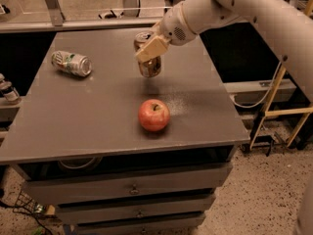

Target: Move orange can near apple

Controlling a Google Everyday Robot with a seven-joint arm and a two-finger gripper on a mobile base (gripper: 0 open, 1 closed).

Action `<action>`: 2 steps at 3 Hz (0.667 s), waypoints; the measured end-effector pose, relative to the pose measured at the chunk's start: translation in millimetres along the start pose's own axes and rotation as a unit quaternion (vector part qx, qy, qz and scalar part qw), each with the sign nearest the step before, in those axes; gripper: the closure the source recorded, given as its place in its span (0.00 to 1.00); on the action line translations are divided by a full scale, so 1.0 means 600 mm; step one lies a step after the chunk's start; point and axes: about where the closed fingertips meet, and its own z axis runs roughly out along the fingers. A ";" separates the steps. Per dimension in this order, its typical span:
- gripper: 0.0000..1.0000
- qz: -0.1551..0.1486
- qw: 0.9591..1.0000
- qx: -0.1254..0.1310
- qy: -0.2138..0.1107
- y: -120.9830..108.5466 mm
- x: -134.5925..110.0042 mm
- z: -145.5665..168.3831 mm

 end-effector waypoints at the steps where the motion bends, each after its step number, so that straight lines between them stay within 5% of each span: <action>1: 1.00 0.021 1.000 0.004 0.011 0.032 0.023 -0.028; 2: 1.00 0.051 0.999 0.010 0.011 0.059 0.053 -0.046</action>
Offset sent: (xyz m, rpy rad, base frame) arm -0.0644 -0.0587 -0.0289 0.0288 0.1164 -0.1535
